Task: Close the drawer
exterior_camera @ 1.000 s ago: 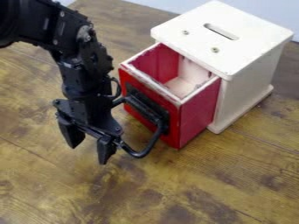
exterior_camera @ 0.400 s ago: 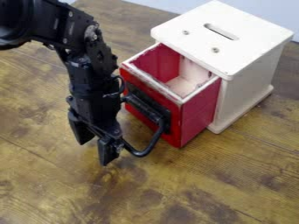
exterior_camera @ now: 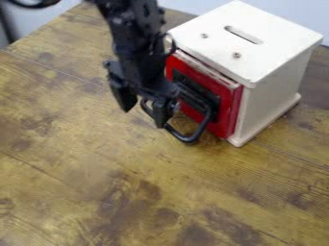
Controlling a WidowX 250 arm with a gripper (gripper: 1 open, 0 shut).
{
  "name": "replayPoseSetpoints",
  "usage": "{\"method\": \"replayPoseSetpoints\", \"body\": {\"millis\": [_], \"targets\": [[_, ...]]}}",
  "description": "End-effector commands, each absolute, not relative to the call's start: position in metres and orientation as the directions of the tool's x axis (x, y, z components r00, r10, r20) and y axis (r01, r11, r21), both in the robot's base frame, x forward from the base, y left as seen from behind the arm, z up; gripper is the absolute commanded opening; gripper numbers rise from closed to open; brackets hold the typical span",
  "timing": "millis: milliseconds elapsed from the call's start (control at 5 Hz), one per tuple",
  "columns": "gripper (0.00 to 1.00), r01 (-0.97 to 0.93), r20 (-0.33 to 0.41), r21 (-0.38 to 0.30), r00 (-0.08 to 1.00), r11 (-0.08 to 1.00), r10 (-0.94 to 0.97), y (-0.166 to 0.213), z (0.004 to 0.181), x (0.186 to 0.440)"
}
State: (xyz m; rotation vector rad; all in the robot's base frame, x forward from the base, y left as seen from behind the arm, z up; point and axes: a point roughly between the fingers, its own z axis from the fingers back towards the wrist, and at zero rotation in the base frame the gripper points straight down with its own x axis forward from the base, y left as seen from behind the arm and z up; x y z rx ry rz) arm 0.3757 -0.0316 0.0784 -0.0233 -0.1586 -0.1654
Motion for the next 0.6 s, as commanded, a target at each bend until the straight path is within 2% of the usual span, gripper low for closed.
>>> {"method": "replayPoseSetpoints", "body": {"millis": [0, 400], "targets": [[1.00, 0.257, 0.131, -0.016, 0.959, 0.966, -0.252, -0.035, 0.100, 0.412], [1.00, 0.254, 0.174, 0.027, 0.951, 0.967, -0.255, -0.052, 0.097, 0.419]]}}
